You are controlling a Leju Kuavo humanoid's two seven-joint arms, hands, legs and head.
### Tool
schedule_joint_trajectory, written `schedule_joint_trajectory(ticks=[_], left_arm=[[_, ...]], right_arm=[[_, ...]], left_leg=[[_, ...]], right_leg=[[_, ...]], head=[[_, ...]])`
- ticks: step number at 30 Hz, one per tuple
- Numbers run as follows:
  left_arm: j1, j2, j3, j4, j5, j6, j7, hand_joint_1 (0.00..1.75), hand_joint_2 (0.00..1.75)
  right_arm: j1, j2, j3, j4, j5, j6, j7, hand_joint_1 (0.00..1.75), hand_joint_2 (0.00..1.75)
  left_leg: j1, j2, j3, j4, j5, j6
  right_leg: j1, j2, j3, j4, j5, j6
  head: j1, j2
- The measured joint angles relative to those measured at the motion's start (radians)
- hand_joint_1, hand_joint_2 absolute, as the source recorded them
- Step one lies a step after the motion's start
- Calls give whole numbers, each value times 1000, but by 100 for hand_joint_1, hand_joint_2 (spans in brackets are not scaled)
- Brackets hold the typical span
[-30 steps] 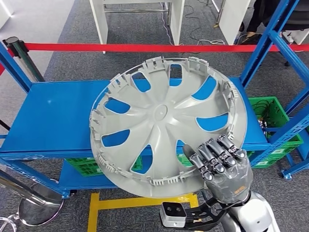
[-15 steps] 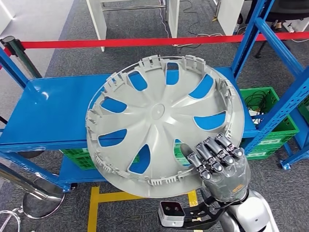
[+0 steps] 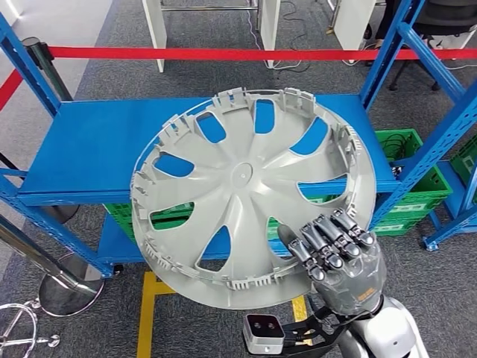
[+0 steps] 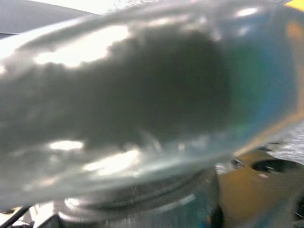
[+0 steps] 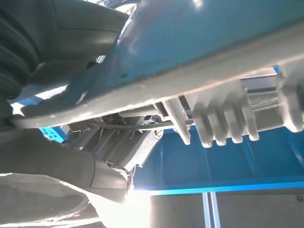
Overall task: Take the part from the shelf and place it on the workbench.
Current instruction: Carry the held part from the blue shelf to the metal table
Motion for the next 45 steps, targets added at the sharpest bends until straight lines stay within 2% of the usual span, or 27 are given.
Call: schedule_joint_trajectory(ticks=[1,3,5,7,8,11,12,14,16,18,20,21,22,24,26,27,28,30,32,34,35,37,39,41,42,43,45], left_arm=[[0,0,0,0,-1,0,9,0,0],[0,-2,-2,0,-2,0,25,0,0],[0,-2,-2,0,-2,1,39,0,0],[1,2,-2,2,-1,2,52,0,0],[2,5,-2,3,1,1,59,0,0],[4,12,-2,4,5,-3,77,0,0],[3,15,-2,5,7,-4,82,0,0],[1,19,-2,5,10,-7,93,0,0],[1,23,-3,5,9,-8,102,0,0],[-1,25,-3,5,7,-10,107,0,0],[-4,25,-4,5,3,-10,107,0,0],[-4,25,-5,5,1,-10,107,0,0],[-4,25,-6,5,0,-10,106,0,0],[-4,26,-7,5,-1,-10,104,0,0],[-4,27,-7,5,-1,-10,103,0,0],[-4,27,-7,5,-1,-10,103,0,0],[-5,28,-7,5,-1,-10,103,0,0],[-5,28,-8,5,-1,-10,103,0,0],[-5,27,-8,5,-1,-10,103,0,0],[-5,26,-8,5,-1,-10,103,0,0],[-5,25,-8,5,-1,-10,103,0,0],[-4,27,-8,5,-1,-10,103,0,0],[-2,30,-8,6,-2,-9,100,0,0],[-1,31,-8,6,-1,-7,93,0,0],[-1,31,-8,6,-1,-7,88,0,0],[-2,30,-8,6,-1,-7,83,0,0],[-5,30,-8,6,-1,-8,76,0,0]], right_arm=[[2,0,0,-1,0,0,-3,175,175],[10,0,-2,-7,0,0,-14,175,175],[21,0,-5,-17,0,0,-27,175,175],[31,1,-10,-23,0,0,-44,175,175],[35,3,-13,-25,0,0,-53,175,175],[49,15,-21,-27,0,0,-82,175,175],[55,20,-25,-27,0,0,-90,175,175],[70,27,-33,-29,0,0,-101,175,175],[85,31,-44,-34,0,0,-106,175,175],[99,35,-57,-45,0,0,-108,175,175],[114,39,-73,-58,0,0,-109,175,175],[120,40,-82,-63,0,0,-110,175,175],[127,41,-89,-67,0,0,-110,175,175],[137,42,-101,-71,0,0,-111,175,175],[144,42,-110,-74,0,0,-111,175,175],[146,42,-113,-76,0,0,-111,175,175],[149,42,-116,-76,0,0,-111,175,175],[152,42,-121,-77,0,0,-112,175,175],[154,42,-124,-80,0,0,-112,175,175],[153,42,-126,-85,0,0,-112,175,175],[153,42,-126,-88,0,0,-112,175,175],[154,43,-127,-90,0,0,-112,175,175],[155,45,-129,-90,0,0,-112,175,175],[156,47,-132,-91,0,0,-111,175,175],[156,47,-135,-91,0,0,-110,175,175],[156,48,-138,-91,0,0,-109,175,175],[156,48,-145,-93,0,0,-105,175,175]], left_leg=[[0,0,-11,6,6,-3],[-3,-1,-27,18,18,-11],[-3,-2,-39,24,34,-22],[-1,-3,-49,31,29,-34],[0,-4,-55,49,2,-40],[7,-5,-84,203,-147,-56],[10,-5,-89,260,-172,-60],[16,-4,-66,300,-146,-66],[22,-5,10,215,-85,-69],[21,-9,95,83,-82,-66],[16,-13,123,18,-106,-56],[16,-13,115,11,-105,-48],[17,-11,105,9,-99,-40],[18,-6,82,6,-80,-19],[13,-2,56,7,-56,-7],[9,-1,41,8,-44,-5],[5,0,25,8,-32,-3],[-3,1,-5,9,-8,-1],[-10,1,-26,11,13,-2],[-14,0,-38,14,35,-8],[-15,0,-43,14,46,-11],[-15,0,-55,15,58,-20],[-13,-2,-71,54,2,-35],[-6,-4,-94,166,-106,-49],[-2,-4,-103,232,-143,-53],[1,-4,-105,281,-155,-56],[5,-4,-69,287,-116,-58]], right_leg=[[0,0,52,-66,17,-3],[4,0,147,-206,9,-10],[8,1,176,-264,-10,-17],[5,-1,158,-267,1,-31],[3,-3,148,-268,11,-40],[1,-6,115,-268,43,-54],[1,-7,102,-265,55,-53],[0,-9,69,-255,75,-50],[-2,-9,34,-238,89,-43],[-1,-8,7,-222,102,-31],[0,-9,-8,-217,120,-17],[-1,-8,-14,-217,130,-10],[-1,-7,-21,-214,127,-3],[-2,-2,-44,-169,65,4],[-1,-1,-71,-56,-39,4],[0,-1,-78,6,-69,3],[1,-1,-76,53,-74,0],[6,0,-32,53,-23,-11],[17,0,78,-72,14,-29],[26,0,186,-229,-7,-40],[29,0,215,-278,-19,-42],[28,-2,208,-299,-15,-45],[22,-6,184,-299,4,-57],[20,-9,160,-292,25,-65],[20,-10,145,-286,35,-66],[20,-11,128,-278,45,-65],[20,-12,89,-259,61,-63]], head=[[0,0],[0,0],[0,0],[0,0],[-3,0],[-14,0],[-15,0],[-16,0],[-16,0],[-17,0],[-17,0],[-16,0],[-16,0],[-12,0],[-6,0],[-4,0],[-3,0],[-2,0],[-2,0],[-3,0],[-3,0],[-5,0],[-8,0],[-13,0],[-15,0],[-15,0],[-15,0]])
